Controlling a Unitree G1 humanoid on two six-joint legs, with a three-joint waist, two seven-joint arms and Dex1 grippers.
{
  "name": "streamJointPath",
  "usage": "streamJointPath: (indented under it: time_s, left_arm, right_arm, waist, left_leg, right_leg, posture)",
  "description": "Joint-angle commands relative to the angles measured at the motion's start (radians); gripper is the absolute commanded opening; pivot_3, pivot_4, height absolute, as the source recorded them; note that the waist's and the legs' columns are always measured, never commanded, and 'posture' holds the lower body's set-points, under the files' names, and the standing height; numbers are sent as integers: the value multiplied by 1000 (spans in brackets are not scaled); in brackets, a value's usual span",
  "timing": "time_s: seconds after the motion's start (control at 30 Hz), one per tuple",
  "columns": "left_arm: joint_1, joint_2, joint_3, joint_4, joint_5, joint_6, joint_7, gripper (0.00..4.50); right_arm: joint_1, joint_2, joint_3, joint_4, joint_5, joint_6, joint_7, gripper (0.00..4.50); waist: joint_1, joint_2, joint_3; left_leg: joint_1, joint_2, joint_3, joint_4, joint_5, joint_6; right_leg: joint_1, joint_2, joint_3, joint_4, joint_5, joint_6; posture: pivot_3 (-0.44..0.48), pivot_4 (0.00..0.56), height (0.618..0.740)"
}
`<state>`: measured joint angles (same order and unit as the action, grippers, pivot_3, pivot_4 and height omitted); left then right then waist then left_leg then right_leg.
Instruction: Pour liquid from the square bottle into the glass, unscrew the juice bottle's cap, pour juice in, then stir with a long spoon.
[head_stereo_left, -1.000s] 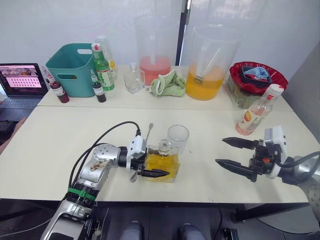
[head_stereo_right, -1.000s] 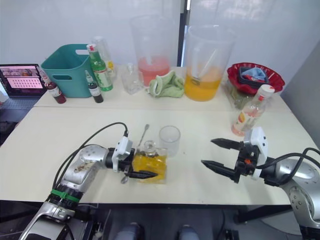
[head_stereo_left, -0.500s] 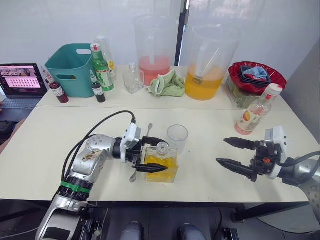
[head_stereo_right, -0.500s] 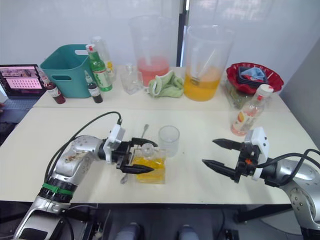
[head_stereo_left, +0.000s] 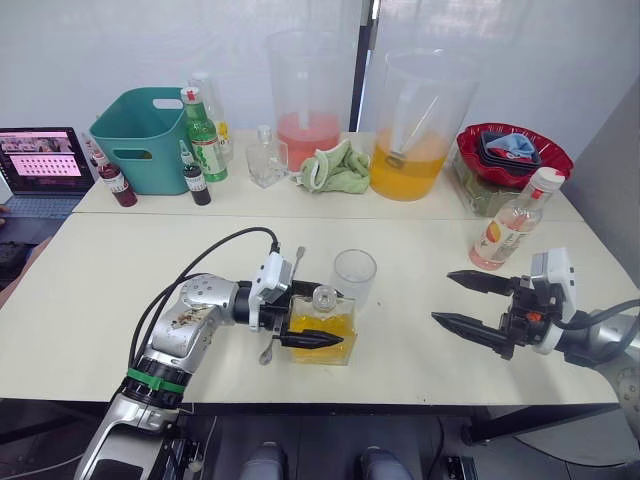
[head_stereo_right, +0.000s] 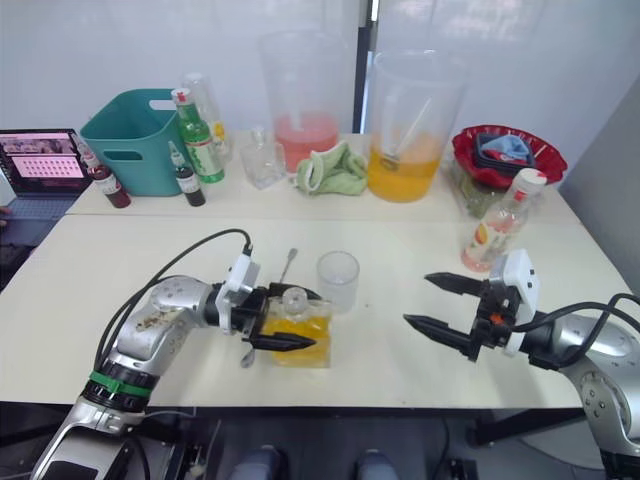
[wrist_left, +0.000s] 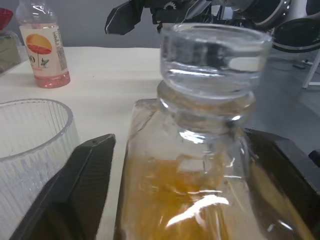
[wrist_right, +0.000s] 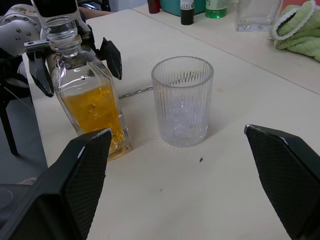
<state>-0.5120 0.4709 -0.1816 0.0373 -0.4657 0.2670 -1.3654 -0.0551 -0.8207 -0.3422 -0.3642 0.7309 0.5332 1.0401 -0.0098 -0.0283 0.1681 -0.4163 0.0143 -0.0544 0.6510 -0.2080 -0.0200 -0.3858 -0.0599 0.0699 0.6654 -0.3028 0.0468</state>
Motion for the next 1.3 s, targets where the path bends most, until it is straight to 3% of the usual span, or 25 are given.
streamJointPath:
  time_s: [0.03, 0.23, 0.43, 0.73, 0.93, 0.97, 1.07, 1.2, 1.3]
  left_arm:
    - [-1, 3, -3, -15, 1, -10, -12, 3016]
    - [6, 11, -13, 8, 43, -74, -23, 2971]
    - [-3, 6, -18, 24, 52, -93, -34, 2970]
    - [-8, 7, -25, 32, 58, -105, -36, 2970]
    - [-11, 8, -27, 38, 59, -109, -41, 2970]
    - [-12, 8, -27, 40, 59, -111, -42, 2970]
    - [-10, 9, -28, 40, 62, -114, -43, 2970]
    - [-8, 12, -29, 41, 63, -118, -45, 2969]
    - [-8, 14, -31, 42, 65, -119, -46, 2969]
  right_arm:
    - [-6, -17, -25, -46, 30, 6, 0, 4500]
    - [-122, 8, 108, -188, 94, 115, -94, 4500]
    - [-323, 127, 313, -242, 79, 199, -232, 4500]
    - [-383, 198, 449, -213, -16, 172, -262, 4500]
    - [-406, 224, 468, -206, -45, 173, -263, 4500]
    - [-407, 228, 469, -206, -46, 174, -263, 4094]
    - [-408, 238, 469, -205, -45, 175, -265, 3428]
    - [-418, 255, 466, -212, -38, 181, -272, 1878]
    - [-426, 264, 463, -216, -30, 188, -275, 1092]
  waist:
    - [0, 0, 0]
    - [-4, 1, 0]
    - [1, 1, 0]
    - [-2, 1, -1]
    - [-1, 1, -1]
    - [-1, 1, -1]
    - [-1, 1, -1]
    - [-2, 1, -1]
    - [-2, 1, -1]
  left_leg:
    - [0, 0, 0, 0, 0, 0]
    - [0, 0, 0, 0, 0, 0]
    - [1, 0, -1, 1, 0, 0]
    - [1, 0, -1, 2, 0, 1]
    - [1, 0, -1, 2, 0, 1]
    - [1, 0, -1, 2, 0, 0]
    - [1, 0, -1, 2, 0, 1]
    - [1, 0, -1, 2, 0, 1]
    - [1, 0, -1, 2, 0, 1]
  right_leg:
    - [0, 0, 0, 0, 0, 0]
    - [0, 0, 0, 0, 0, 0]
    - [1, 0, 0, 1, 0, 0]
    - [1, 0, 0, 1, 0, 0]
    - [1, 0, -1, 2, 0, 0]
    - [1, 0, -1, 2, 0, 0]
    - [1, 0, -1, 2, 0, 0]
    - [1, 0, -1, 2, 0, 0]
    - [1, 0, -1, 2, 0, 0]
  posture:
    - [0, 150, 740]
    - [0, 150, 740]
    - [0, 150, 740]
    - [0, 150, 740]
    - [0, 150, 740]
    - [0, 150, 740]
    - [0, 150, 740]
    - [0, 150, 740]
    - [0, 150, 740]
